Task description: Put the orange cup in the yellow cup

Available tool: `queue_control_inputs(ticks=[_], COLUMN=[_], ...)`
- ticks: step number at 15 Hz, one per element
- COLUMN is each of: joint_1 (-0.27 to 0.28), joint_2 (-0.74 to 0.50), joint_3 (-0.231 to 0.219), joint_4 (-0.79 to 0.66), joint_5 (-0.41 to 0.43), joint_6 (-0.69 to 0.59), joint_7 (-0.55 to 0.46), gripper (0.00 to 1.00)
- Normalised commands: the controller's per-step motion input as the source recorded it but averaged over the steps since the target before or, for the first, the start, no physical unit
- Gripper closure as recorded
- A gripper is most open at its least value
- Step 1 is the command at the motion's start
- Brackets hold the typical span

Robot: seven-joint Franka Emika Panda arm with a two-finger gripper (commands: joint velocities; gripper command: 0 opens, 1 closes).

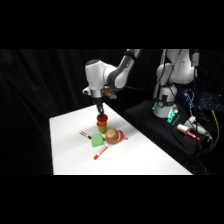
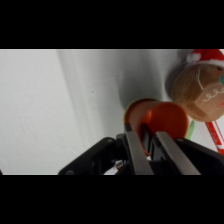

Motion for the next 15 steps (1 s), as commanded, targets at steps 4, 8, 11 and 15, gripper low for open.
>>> queue_control_inputs(ticks=[4, 8, 11, 15], joint_1=[0.083, 0.094, 0.045, 0.061], joint_2=[0.01, -0.02, -0.20, -0.35], joint_3=[-0.075, -0.057, 0.026, 0.021], joint_4=[-0.03, 0.02, 0.02, 0.02], joint_5=[-0.158, -0.112, 0.060, -0.025], joint_6=[0.17, 0.03, -0.18, -0.30], joint_7=[0.19, 0.12, -0.13, -0.11], gripper=[0.22, 0.00, 0.00, 0.00])
